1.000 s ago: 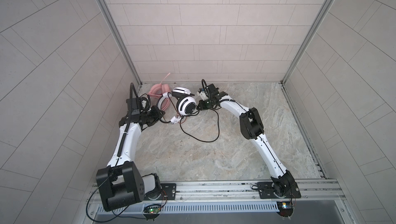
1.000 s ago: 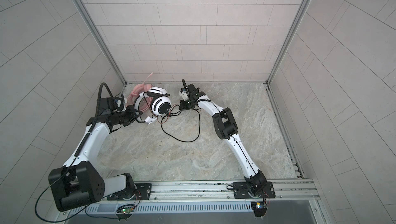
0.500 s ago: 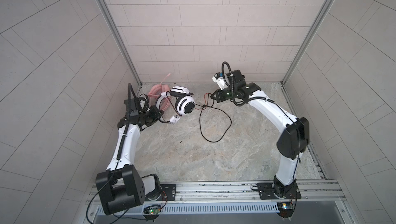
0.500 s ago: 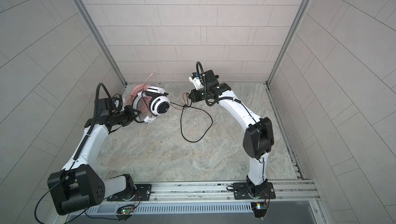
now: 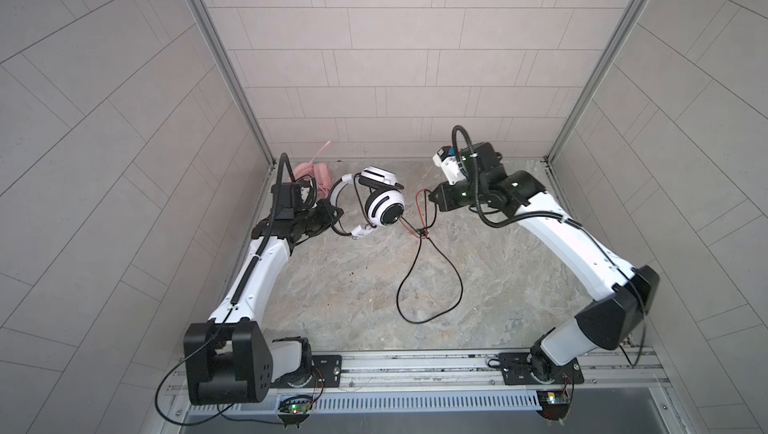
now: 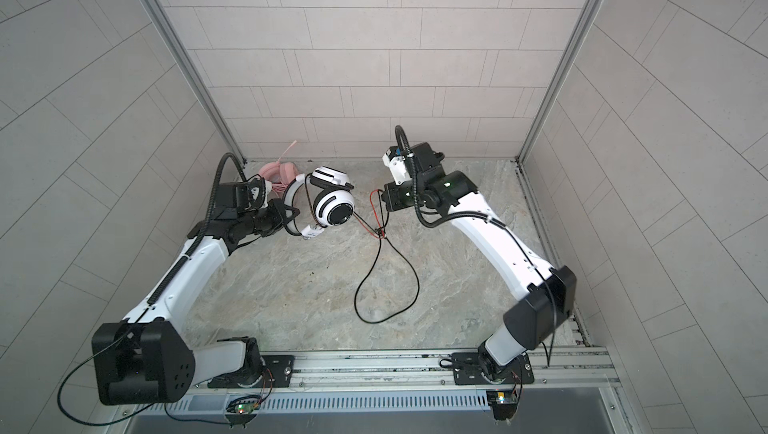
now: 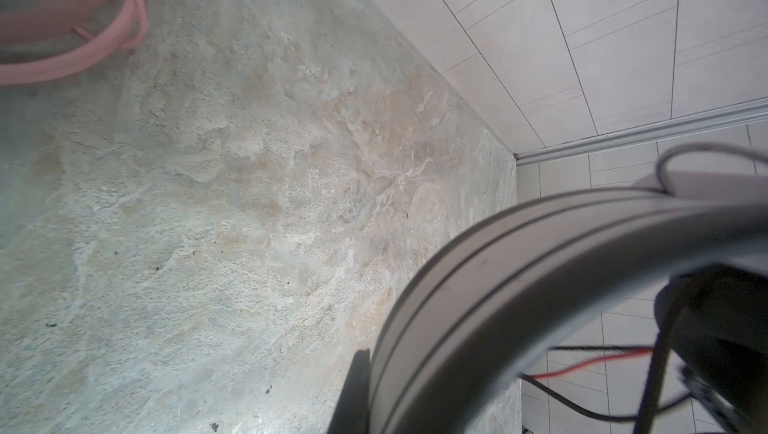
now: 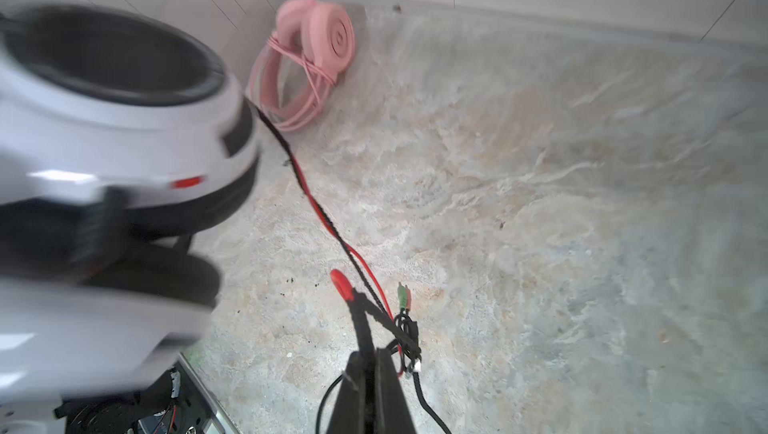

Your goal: Wrap the headphones

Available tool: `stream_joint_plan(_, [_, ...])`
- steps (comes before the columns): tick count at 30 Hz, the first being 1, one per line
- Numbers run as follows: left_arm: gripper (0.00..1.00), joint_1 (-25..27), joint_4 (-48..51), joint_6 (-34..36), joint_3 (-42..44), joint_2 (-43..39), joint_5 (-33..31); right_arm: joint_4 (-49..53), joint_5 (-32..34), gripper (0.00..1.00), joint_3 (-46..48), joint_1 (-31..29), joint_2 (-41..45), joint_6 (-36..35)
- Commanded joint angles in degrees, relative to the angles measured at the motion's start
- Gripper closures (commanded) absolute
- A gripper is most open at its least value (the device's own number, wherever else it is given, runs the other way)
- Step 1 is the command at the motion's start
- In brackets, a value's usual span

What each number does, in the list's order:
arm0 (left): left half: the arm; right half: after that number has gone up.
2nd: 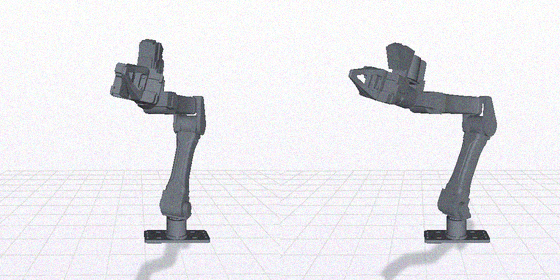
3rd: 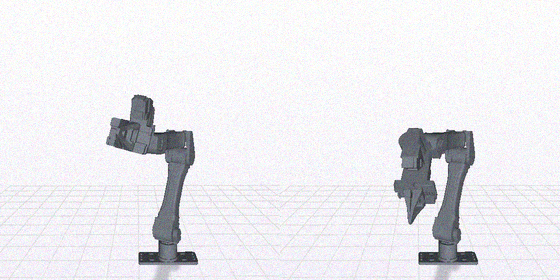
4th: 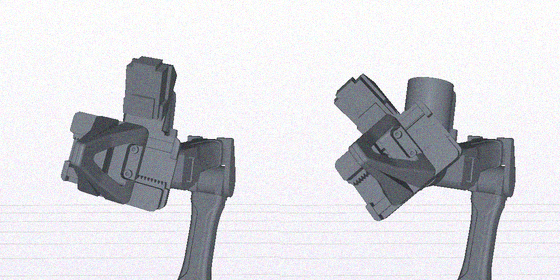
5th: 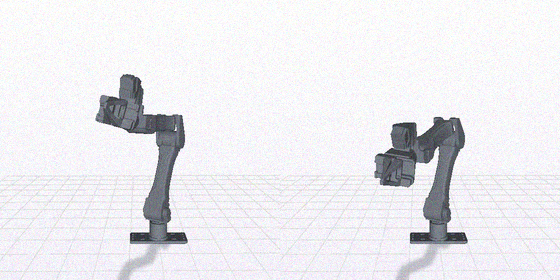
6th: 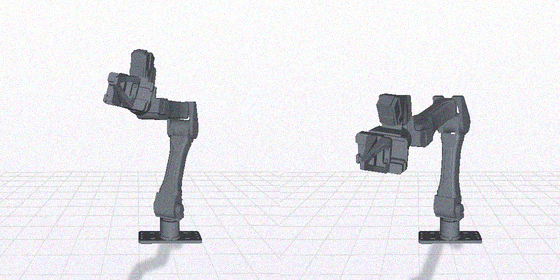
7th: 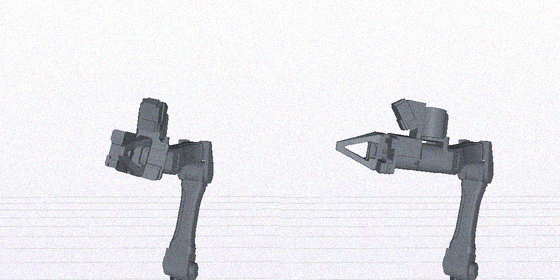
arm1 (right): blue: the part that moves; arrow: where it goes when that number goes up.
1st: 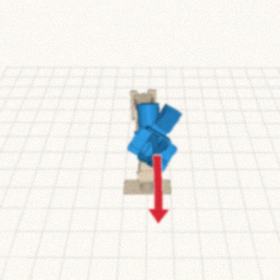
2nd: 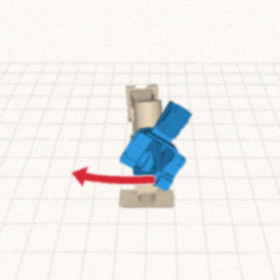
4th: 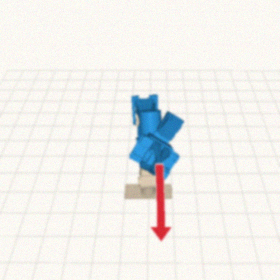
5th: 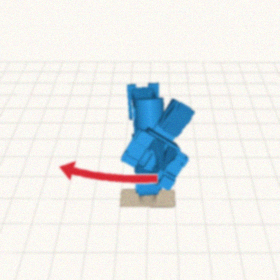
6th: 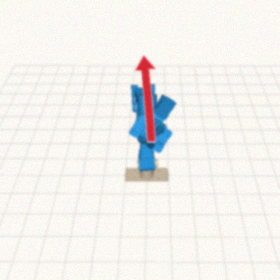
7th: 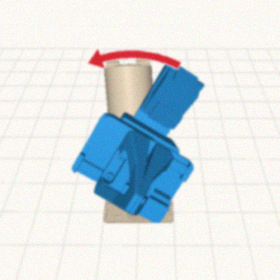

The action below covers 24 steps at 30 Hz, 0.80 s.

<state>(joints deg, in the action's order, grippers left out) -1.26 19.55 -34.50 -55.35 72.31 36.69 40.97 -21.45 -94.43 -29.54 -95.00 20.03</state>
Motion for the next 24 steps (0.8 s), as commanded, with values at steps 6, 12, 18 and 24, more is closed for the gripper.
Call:
stream_joint_plan(6, [1.0,0.42,-3.73,0.46,3.98,-0.18,-0.35,2.8,-1.42,1.0,-10.62,-2.43,-23.42,2.32])
stream_joint_plan(12, [1.0,0.43,-3.97,1.21,4.41,1.25,0.19,-0.25,-5.67,0.99,-16.46,-4.94,-27.99,4.49])
stream_joint_plan(18, [1.0,0.4,-3.09,1.63,3.64,1.67,0.3,-5.47,-6.9,0.88,-15.09,-4.06,-28.88,5.24])
stream_joint_plan(24, [1.0,0.23,-2.58,1.81,3.5,1.76,0.46,-1.45,-6.86,0.6,-13.54,-2.77,-28.31,3.29])
